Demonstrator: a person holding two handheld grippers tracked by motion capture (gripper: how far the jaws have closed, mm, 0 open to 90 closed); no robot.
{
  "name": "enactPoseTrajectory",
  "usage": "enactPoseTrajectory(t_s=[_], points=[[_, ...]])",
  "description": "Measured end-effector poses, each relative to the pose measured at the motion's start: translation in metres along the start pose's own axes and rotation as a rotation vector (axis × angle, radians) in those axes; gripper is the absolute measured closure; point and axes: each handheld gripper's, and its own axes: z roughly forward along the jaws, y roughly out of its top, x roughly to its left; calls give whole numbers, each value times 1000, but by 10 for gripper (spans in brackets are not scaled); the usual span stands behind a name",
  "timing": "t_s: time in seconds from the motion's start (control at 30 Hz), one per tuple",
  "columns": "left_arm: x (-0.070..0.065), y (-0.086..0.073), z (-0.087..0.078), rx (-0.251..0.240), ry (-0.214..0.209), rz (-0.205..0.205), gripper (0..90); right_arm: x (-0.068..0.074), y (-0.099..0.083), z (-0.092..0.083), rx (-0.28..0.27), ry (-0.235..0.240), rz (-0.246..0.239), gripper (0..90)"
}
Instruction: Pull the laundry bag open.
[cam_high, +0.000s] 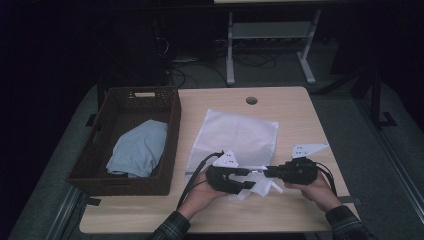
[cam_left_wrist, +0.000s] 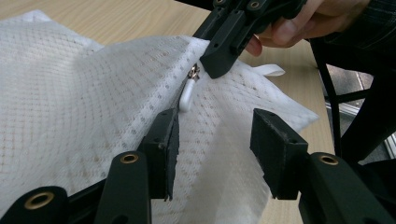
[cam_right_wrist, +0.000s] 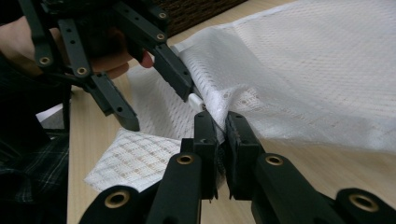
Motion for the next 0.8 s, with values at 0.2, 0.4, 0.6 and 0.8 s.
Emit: enactPoseTrajectory(t_s=[0.2, 0.4, 0.6, 0.8], points=[[0, 0, 3, 6, -6, -2, 523, 3, 1, 2, 7, 14, -12, 835], [1, 0, 4, 10, -8, -1, 530, 4, 2, 3, 7, 24, -16, 835], [0, 1, 8, 9, -13, -4, 572, 6, 3, 5, 7, 39, -22, 835], [1, 2, 11, 10, -13, -7, 603, 7, 3, 5, 7, 47, -26, 835]])
